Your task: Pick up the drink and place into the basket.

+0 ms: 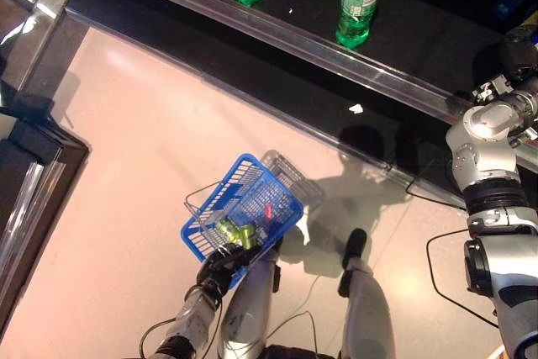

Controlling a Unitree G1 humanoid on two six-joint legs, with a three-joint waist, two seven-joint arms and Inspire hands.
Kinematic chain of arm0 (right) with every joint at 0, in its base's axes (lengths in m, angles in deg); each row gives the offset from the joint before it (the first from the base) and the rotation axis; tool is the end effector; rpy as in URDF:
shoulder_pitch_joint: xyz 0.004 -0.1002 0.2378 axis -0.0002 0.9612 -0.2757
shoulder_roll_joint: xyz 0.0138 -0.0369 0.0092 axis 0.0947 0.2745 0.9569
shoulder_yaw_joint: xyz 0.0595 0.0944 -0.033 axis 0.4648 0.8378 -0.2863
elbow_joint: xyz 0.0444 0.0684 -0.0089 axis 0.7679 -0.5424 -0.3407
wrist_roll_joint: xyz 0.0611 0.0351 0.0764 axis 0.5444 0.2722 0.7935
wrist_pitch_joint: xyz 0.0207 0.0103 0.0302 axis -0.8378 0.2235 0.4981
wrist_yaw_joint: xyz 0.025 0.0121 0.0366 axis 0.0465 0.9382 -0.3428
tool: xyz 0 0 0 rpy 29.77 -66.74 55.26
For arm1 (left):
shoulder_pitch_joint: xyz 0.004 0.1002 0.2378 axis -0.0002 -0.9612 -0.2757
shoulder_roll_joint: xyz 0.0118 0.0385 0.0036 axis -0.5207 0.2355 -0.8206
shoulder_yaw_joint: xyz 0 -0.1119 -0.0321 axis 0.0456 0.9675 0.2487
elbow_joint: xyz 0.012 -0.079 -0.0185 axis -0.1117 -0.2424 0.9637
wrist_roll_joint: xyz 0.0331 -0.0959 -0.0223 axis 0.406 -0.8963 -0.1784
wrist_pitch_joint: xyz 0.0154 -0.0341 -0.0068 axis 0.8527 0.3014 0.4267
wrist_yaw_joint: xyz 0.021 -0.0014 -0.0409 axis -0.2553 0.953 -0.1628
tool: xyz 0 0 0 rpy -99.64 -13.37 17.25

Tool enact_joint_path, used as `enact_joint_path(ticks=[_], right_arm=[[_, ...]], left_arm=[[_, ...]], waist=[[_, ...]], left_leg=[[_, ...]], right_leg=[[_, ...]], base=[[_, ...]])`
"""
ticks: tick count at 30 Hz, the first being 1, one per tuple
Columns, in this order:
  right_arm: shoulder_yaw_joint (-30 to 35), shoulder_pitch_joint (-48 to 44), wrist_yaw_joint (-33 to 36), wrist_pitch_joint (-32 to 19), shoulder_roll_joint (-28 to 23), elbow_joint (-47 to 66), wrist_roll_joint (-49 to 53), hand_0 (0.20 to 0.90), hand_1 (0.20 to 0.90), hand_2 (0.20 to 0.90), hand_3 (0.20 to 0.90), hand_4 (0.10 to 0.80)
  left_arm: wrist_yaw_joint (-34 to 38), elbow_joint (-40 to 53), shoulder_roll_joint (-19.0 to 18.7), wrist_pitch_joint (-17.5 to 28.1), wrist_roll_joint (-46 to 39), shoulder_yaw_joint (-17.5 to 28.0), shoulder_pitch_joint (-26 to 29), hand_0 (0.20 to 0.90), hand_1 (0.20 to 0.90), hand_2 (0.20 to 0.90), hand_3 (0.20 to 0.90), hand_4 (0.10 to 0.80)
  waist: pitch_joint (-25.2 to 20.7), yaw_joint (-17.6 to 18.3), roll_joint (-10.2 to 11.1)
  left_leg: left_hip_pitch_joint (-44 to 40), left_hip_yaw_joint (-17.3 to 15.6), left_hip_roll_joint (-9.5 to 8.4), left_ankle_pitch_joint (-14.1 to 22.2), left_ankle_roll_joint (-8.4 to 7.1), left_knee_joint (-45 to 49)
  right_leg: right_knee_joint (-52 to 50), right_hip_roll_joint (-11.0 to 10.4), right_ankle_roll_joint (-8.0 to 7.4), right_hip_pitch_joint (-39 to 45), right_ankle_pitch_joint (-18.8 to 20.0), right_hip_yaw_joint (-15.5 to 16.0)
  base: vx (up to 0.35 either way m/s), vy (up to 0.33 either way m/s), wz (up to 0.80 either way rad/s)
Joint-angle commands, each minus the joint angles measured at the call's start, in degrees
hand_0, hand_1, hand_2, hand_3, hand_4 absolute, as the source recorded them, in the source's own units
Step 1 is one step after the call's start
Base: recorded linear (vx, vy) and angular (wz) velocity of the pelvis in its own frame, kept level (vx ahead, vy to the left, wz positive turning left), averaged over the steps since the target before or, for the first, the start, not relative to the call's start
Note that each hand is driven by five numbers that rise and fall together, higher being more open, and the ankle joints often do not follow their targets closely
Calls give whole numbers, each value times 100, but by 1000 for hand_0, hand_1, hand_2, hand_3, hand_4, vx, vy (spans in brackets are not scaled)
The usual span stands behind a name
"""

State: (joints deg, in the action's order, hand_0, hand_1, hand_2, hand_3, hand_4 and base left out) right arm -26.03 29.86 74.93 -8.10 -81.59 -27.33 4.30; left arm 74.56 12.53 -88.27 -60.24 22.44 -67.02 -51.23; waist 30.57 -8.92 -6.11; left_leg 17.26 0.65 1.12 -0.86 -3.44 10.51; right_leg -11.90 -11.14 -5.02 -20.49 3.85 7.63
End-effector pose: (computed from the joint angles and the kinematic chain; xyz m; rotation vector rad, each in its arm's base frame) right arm 0.3517 -0.2614 0.2219 0.1072 -0.4503 -1.0735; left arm 0.1756 0.1827 -0.0892 -0.5631 0.6226 0.1822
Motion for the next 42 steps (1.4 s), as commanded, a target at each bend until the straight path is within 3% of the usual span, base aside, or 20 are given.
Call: enact_joint_path(ticks=[1,12,20,29,36,42], right_arm=[[4,-244,143,-469,-891,1396,-794,300,300,300,200,100],[600,1431,-691,-266,-291,3923,-1760,300,300,300,200,100],[630,2451,-1659,-662,225,5132,-1599,300,300,300,200,100],[-11,3329,-3685,-565,870,6255,-419,300,300,300,200,100],[-692,3529,-4432,-413,1153,6633,134,300,300,300,200,100],[-1043,3450,-4389,-321,1290,6665,313,300,300,300,200,100]], left_arm=[[-284,546,-466,441,-263,50,-608,300,300,300,200,100],[-177,815,-316,992,-431,744,-891,300,300,300,200,100],[-442,1008,-229,1129,-252,1105,-1287,300,300,300,200,100],[-740,1841,-272,1306,-431,1076,-1551,300,300,300,200,100],[-738,2783,-359,1227,-689,900,-1703,300,300,300,200,100],[-836,3600,-534,1096,-690,683,-1894,300,300,300,200,100]], waist=[[-96,1,47],[-451,185,295],[-814,294,442],[-1244,357,516],[-1408,227,514],[-1397,-22,494]], left_leg=[[174,507,-163,-25,232,409],[-219,458,-40,66,178,478],[-684,384,60,131,131,427],[-1109,271,173,-6,69,51],[-1228,298,208,-131,47,-172],[-1192,486,132,-147,56,-139]], right_leg=[[-862,61,362,277,-681,127],[-932,157,470,733,-871,140],[-891,233,510,1256,-1018,106],[-495,329,480,1708,-955,12],[-277,349,444,1880,-878,39],[-269,301,446,1954,-861,208]], base=[[0,0,0],[4,-2,0],[62,-3,2],[38,26,-4],[1,4,0],[-14,-1,12]])
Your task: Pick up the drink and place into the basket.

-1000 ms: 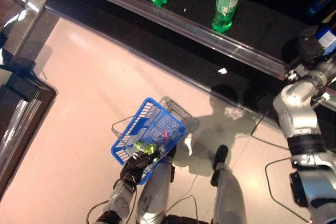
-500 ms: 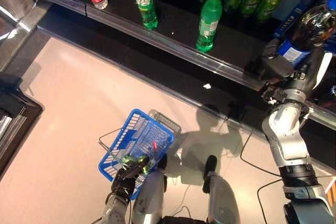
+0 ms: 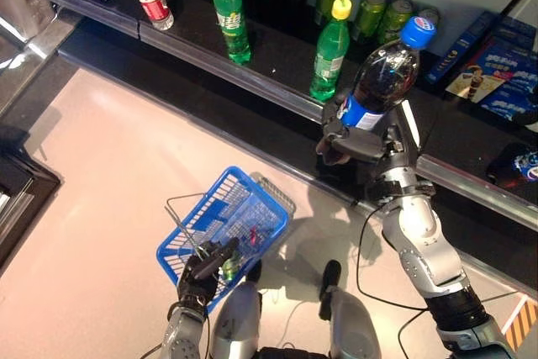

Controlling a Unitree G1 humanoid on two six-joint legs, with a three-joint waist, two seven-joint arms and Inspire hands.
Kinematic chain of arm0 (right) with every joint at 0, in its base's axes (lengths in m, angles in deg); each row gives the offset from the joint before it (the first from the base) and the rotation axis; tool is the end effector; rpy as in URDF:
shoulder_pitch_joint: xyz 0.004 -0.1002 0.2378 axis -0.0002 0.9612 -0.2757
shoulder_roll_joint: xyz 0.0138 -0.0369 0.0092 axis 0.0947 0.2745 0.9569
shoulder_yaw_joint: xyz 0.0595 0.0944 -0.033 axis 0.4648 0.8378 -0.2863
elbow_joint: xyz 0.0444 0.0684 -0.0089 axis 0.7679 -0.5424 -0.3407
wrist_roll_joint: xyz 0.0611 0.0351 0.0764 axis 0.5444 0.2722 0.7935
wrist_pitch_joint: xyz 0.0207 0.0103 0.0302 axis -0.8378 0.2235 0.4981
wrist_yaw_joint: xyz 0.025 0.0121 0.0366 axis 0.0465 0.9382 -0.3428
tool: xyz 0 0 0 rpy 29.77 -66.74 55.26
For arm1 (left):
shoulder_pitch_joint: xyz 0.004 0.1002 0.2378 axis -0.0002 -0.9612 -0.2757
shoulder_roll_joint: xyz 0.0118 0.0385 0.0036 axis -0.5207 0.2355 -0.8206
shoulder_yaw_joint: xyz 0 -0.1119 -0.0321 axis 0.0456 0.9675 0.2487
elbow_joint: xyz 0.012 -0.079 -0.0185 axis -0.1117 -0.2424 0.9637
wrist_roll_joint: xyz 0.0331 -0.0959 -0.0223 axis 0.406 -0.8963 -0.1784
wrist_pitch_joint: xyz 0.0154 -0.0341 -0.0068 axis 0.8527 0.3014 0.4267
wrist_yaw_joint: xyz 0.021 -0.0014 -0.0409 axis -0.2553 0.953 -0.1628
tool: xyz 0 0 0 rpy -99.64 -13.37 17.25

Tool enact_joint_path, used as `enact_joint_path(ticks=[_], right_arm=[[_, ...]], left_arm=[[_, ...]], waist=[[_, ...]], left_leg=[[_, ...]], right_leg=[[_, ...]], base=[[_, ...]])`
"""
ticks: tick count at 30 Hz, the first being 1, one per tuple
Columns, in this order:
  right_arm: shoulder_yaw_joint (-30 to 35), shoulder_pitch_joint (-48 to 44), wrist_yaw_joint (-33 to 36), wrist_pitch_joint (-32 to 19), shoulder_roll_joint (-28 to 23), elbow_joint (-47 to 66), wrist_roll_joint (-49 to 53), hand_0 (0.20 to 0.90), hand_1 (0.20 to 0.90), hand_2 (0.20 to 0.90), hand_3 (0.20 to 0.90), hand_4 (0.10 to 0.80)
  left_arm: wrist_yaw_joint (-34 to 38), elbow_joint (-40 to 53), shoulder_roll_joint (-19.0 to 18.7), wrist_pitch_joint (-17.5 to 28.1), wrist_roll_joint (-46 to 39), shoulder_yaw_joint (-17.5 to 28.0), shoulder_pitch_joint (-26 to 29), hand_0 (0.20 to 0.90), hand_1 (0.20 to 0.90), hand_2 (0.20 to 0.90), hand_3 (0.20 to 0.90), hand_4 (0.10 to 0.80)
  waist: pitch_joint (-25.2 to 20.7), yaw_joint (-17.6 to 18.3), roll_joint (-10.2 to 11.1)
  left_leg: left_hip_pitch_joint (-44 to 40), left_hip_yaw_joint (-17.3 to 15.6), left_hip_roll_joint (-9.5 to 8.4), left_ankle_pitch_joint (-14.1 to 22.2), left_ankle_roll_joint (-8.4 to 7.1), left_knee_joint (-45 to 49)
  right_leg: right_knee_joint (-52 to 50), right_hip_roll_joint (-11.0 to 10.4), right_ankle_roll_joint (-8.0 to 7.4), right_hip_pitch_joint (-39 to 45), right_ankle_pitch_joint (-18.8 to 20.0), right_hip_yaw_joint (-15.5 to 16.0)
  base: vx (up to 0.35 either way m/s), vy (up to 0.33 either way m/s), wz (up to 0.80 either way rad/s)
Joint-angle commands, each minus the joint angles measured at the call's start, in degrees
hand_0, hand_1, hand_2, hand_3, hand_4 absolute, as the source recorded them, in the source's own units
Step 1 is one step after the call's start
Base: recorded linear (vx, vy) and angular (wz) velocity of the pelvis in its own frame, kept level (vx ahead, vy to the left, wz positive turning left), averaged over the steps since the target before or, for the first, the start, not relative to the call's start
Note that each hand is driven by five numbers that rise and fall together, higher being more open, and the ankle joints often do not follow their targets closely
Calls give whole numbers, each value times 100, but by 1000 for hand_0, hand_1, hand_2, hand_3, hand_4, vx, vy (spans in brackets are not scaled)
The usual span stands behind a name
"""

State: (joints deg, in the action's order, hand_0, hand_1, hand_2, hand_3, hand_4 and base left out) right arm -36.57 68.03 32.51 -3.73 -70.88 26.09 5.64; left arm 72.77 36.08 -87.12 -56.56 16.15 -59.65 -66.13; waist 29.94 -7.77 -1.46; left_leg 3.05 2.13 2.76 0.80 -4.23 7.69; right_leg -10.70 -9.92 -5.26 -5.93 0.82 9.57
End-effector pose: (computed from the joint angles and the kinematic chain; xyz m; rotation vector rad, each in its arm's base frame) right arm 0.2446 -0.1608 0.1301 0.0766 -0.4206 0.1578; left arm 0.1425 0.1893 -0.0685 -0.7979 0.3512 0.2519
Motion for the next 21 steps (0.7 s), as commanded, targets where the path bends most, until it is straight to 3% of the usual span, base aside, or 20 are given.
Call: enact_joint_path(ticks=[1,9,13,21], right_arm=[[1,-371,-143,-763,222,1324,163,300,300,300,200,100],[-655,-554,128,-567,495,1204,107,300,300,300,200,100],[-972,-987,483,-426,726,655,312,300,300,300,200,100],[-1330,-1232,953,-276,1096,170,149,300,300,300,200,100]], left_arm=[[-672,1265,-654,721,-77,-58,-411,300,300,300,200,100],[-859,2416,-939,409,10,-371,-544,300,300,300,200,100],[-883,2869,-1262,305,290,-486,-552,300,300,300,200,100],[-1863,3683,-1515,35,-64,-558,-497,300,300,300,200,100]], waist=[[-1333,-142,28],[-1274,-535,-24],[-1286,-843,-77],[-1336,-1172,-137]], left_leg=[[229,345,-35,-313,135,145],[267,697,-154,-364,159,186],[270,961,-231,-412,147,193],[296,1349,-335,-448,138,210]], right_leg=[[-387,177,469,501,-557,20],[-356,75,461,640,-534,288],[-355,22,478,758,-556,525],[-364,-5,498,862,-602,778]], base=[[-44,-11,23],[-13,-28,20],[30,-30,29],[25,-11,32]])
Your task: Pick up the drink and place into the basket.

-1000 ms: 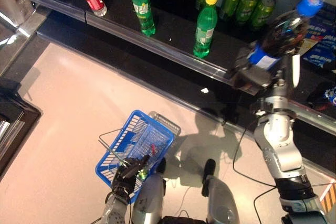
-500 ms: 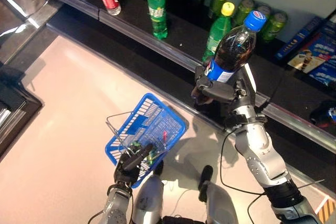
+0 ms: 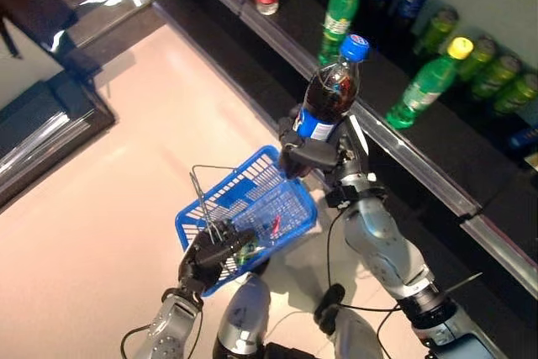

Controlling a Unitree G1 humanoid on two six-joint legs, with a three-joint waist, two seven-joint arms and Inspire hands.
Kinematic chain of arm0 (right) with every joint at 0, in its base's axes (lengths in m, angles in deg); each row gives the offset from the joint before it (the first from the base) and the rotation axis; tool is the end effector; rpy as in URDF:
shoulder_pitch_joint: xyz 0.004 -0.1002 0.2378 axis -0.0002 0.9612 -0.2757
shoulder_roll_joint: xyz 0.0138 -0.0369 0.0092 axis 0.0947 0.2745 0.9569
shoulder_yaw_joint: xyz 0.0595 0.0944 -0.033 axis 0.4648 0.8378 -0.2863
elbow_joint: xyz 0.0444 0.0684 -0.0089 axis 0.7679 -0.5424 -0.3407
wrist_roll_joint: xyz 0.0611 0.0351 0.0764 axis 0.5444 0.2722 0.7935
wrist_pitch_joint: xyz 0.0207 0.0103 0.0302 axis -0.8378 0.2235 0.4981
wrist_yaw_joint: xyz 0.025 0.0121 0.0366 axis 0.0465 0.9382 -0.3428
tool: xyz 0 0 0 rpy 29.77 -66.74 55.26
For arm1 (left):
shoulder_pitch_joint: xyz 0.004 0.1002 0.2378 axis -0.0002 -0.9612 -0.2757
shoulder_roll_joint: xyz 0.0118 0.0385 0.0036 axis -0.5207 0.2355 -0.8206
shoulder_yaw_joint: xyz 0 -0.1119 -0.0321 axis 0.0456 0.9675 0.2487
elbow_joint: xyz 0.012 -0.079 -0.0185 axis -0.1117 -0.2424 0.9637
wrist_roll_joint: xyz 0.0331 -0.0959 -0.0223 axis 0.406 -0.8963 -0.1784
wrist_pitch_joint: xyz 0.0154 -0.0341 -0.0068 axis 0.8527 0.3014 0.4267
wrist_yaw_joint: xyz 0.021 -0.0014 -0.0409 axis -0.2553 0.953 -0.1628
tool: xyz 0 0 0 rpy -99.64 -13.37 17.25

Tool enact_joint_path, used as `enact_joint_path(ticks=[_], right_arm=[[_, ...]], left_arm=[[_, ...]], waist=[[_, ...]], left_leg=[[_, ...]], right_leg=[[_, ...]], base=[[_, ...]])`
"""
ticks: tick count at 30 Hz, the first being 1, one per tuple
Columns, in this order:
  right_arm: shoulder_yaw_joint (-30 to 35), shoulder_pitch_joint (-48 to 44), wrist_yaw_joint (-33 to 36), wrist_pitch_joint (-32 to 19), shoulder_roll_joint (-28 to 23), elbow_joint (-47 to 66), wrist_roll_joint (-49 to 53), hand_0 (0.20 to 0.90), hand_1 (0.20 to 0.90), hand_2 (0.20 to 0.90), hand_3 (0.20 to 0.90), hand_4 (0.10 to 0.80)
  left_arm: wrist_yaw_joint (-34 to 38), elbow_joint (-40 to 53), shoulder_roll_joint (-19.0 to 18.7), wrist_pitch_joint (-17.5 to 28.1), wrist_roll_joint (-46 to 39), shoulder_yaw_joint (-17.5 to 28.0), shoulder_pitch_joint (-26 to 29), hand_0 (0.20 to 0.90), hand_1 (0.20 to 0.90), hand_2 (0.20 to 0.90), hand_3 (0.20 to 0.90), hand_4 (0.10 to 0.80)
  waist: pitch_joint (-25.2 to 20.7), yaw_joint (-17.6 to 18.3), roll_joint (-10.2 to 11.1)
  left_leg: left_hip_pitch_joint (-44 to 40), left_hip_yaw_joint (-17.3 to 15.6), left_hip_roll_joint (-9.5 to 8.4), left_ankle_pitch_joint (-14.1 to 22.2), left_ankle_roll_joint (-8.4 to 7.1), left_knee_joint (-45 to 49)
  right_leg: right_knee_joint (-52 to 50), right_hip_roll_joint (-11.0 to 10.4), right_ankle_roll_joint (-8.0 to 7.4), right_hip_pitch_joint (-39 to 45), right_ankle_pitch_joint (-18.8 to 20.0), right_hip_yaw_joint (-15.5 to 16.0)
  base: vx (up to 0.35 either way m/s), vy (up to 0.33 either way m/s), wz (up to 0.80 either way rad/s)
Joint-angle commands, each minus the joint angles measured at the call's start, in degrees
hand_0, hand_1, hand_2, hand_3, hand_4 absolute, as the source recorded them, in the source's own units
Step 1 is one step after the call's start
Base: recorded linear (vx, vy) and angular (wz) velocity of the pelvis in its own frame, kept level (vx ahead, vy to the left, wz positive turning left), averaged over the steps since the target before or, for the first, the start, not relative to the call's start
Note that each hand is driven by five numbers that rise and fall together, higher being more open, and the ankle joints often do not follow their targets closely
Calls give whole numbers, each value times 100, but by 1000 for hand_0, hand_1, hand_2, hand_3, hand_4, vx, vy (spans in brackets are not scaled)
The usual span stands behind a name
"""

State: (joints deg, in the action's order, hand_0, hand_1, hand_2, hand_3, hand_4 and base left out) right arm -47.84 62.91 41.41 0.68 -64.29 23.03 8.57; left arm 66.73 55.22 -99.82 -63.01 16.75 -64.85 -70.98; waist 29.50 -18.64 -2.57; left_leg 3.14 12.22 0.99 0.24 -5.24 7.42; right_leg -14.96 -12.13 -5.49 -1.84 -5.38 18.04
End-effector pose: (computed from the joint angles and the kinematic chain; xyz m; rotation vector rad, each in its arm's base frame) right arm 0.2489 -0.1025 0.1202 0.1907 -0.2689 0.2120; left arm 0.1431 0.2100 -0.0251 -0.6586 0.2852 -0.1135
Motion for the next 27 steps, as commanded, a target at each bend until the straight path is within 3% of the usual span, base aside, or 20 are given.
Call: enact_joint_path(ticks=[1,16,27], right_arm=[[-309,-741,125,-715,506,399,-186,300,300,300,200,100],[-864,-732,505,-444,932,-312,32,300,300,300,200,100],[-1046,-870,1019,-236,1457,-1751,-681,300,300,300,200,100]], left_arm=[[-1335,1909,-281,608,-138,-89,63,300,300,300,200,100],[-2030,2979,-466,-206,-492,-209,339,300,300,300,200,100],[-2127,3035,-492,-495,-551,-84,344,300,300,300,200,100]], waist=[[-1297,-126,-31],[-1319,-518,-17],[-1210,-841,-12]], left_leg=[[294,395,-174,-388,238,252],[359,786,-338,-383,255,341],[407,974,-439,-366,293,407]], right_leg=[[43,214,523,455,10,-44],[-2,162,490,563,-32,224],[-89,118,490,587,-90,372]], base=[[34,-20,19],[52,-3,15],[46,-8,14]])
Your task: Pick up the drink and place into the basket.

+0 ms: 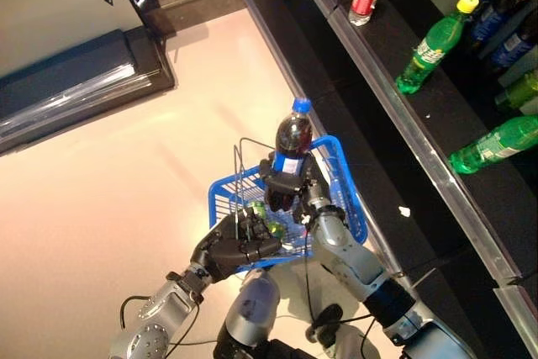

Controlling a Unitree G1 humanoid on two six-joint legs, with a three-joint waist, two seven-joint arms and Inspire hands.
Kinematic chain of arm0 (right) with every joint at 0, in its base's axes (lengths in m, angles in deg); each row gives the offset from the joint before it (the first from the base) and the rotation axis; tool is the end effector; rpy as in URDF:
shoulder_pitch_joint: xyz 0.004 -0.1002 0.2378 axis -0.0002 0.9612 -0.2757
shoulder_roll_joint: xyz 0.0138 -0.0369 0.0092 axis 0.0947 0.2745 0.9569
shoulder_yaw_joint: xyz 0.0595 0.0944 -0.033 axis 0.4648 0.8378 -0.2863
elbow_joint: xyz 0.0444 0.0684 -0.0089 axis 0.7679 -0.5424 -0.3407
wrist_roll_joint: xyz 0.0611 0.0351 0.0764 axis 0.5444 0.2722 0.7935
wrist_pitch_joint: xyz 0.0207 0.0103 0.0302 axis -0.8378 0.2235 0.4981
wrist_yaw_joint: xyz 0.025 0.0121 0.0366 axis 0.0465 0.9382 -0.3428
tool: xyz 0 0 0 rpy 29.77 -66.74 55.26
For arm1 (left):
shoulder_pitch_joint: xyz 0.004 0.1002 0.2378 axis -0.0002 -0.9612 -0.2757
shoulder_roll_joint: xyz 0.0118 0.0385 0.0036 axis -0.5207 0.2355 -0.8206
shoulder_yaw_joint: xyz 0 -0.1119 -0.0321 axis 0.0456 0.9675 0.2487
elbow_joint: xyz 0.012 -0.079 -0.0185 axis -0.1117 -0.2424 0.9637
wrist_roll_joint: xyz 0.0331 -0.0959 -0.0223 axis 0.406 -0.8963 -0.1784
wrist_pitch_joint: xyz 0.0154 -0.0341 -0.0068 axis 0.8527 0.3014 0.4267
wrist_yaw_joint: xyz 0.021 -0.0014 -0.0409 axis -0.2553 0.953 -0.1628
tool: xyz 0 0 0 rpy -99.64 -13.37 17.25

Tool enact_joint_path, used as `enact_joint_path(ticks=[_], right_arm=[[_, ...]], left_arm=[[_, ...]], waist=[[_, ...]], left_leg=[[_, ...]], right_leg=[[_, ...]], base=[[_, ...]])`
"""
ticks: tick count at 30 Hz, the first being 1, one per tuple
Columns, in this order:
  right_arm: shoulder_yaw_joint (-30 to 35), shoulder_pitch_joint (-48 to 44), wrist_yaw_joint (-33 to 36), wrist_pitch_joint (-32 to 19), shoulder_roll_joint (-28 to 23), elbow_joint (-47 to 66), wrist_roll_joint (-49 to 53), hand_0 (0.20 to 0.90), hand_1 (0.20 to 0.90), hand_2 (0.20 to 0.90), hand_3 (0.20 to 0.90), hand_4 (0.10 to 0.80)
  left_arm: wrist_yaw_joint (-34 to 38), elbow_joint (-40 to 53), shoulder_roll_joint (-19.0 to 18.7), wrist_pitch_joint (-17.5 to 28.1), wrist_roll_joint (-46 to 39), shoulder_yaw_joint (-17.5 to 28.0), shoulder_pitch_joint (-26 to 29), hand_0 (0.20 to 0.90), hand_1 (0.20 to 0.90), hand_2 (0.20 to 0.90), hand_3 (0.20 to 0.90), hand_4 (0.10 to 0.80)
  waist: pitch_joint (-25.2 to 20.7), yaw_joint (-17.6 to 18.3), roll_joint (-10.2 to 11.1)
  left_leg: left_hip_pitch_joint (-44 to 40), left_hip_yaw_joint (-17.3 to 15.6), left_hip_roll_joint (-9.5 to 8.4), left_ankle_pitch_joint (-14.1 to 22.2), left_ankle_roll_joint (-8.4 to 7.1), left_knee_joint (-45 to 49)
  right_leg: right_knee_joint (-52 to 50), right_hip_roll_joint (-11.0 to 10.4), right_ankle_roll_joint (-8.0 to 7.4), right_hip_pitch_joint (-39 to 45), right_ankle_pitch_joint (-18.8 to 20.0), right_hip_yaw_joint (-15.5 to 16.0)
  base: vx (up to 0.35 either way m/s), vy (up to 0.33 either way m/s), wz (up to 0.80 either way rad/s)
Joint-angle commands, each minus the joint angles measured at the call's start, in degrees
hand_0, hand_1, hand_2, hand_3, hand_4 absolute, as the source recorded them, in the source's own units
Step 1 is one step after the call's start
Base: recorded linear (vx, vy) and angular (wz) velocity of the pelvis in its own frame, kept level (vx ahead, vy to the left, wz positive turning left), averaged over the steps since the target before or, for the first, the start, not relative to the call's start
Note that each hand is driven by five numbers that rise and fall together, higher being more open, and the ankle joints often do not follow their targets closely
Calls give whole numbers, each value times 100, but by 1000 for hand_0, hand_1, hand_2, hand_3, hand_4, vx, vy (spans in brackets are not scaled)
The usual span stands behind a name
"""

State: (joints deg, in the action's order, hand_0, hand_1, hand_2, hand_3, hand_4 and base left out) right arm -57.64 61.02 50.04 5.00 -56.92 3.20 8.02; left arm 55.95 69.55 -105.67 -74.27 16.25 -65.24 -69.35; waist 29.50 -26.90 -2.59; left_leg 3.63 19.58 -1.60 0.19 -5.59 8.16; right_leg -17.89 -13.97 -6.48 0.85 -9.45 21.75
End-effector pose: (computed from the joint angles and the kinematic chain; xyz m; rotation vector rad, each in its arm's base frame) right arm 0.2536 -0.0613 0.0558 0.0711 0.1094 0.1165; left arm 0.1595 0.2032 0.0175 -0.6298 0.2315 -0.5424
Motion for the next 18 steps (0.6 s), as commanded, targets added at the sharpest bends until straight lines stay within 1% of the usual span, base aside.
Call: enact_joint_path(ticks=[1,4,9,10,14,16,18], right_arm=[[-21,-723,195,-615,742,56,-657,300,300,300,200,100],[5,-743,321,-589,773,-645,-640,300,300,300,200,100],[-25,-684,380,-583,806,-1116,-620,300,300,300,200,100],[-95,-580,407,-610,853,-1377,-585,300,300,300,200,100],[-269,-482,360,-652,1026,-1801,-448,300,300,300,200,100],[-276,-486,355,-646,1034,-1816,-434,300,300,300,200,100],[-319,-553,145,-681,1160,-2200,-195,300,300,300,200,100]], left_arm=[[-1080,1597,88,600,-508,-18,170,300,300,300,200,100],[-1175,1589,100,517,-541,40,176,300,300,300,200,100],[-1238,1620,113,457,-594,63,215,300,300,300,200,100],[-1294,1652,137,405,-661,21,245,300,300,300,200,100],[-1324,1853,218,175,-804,-95,362,300,300,300,200,100],[-1324,1860,219,163,-807,-100,369,300,300,300,200,100],[-1254,1978,255,72,-727,-200,502,300,300,300,200,100]], waist=[[-1197,-46,-8],[-1127,-136,3],[-1078,-185,15],[-1029,-222,44],[-955,-290,141],[-951,-293,145],[-915,-332,189]], left_leg=[[361,247,-185,-354,329,339],[412,285,-207,-351,328,364],[439,297,-209,-364,333,337],[452,312,-212,-362,339,326],[455,336,-215,-377,366,257],[454,337,-215,-379,367,252],[472,343,-224,-388,388,227]], right_leg=[[193,296,589,321,309,16],[196,286,578,327,312,62],[221,294,567,318,323,93],[244,300,553,319,345,107],[317,316,515,322,403,117],[321,317,513,322,405,117],[352,328,495,310,439,110]], base=[[37,-14,5],[38,-17,5],[16,-15,16],[23,-38,2],[26,-69,7],[10,-35,13],[19,-44,5]])
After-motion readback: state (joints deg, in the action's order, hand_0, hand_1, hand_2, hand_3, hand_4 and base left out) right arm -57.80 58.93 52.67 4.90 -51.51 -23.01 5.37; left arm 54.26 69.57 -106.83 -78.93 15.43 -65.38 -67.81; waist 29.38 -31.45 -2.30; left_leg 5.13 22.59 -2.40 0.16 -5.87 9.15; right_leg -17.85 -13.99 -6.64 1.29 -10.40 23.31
